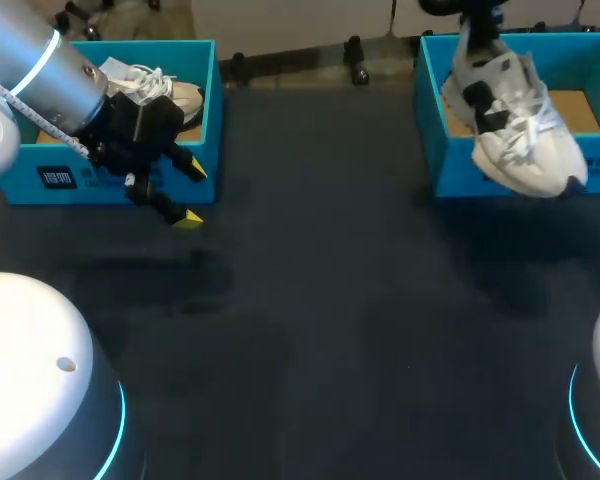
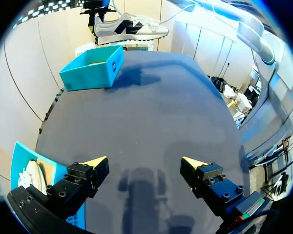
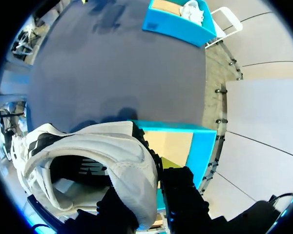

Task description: Take the shoe out of the shoebox, open the shoe tongue, remove and reinsert the insole, then place the shoe into the shoebox

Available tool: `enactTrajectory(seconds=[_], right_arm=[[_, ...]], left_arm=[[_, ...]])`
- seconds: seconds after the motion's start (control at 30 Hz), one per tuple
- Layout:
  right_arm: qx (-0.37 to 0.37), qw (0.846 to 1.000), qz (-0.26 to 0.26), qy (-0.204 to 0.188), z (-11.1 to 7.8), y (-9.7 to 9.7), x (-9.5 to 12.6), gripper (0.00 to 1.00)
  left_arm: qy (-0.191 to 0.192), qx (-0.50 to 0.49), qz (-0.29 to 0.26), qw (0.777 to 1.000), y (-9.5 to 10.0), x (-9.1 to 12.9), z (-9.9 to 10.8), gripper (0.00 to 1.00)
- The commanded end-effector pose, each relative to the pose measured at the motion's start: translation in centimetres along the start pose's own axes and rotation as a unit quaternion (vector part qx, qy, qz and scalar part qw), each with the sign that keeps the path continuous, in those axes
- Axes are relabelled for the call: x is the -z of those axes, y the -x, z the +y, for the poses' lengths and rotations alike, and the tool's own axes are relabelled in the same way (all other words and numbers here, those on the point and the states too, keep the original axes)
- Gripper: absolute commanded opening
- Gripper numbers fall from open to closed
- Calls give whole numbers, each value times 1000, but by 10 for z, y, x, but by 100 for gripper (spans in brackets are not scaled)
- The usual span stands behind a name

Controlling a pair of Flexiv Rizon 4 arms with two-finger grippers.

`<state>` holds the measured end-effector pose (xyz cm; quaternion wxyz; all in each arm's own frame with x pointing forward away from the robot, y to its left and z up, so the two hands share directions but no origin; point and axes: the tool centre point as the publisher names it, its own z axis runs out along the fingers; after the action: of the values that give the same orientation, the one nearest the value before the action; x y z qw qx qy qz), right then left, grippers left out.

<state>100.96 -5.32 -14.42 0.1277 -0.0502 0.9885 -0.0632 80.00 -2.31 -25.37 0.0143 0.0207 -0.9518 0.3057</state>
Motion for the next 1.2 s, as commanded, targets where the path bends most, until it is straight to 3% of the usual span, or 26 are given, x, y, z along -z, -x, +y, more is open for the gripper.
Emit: enactTrajectory(seconds=[0.03,0.53,0.9,1.2], right_arm=[[-1,1000,-8,19,-28,1,0,0],[-1,1000,-8,19,-28,1,0,0],[-53,998,30,-32,-102,4,-24,0],[-62,997,21,-35,-157,4,-40,0]], left_arm=[[1,0,-1,1000,-1,0,0,100],[1,0,-1,1000,-1,0,0,100],[1,0,-1,1000,-1,0,0,100],[1,0,-1,1000,-1,0,0,100]])
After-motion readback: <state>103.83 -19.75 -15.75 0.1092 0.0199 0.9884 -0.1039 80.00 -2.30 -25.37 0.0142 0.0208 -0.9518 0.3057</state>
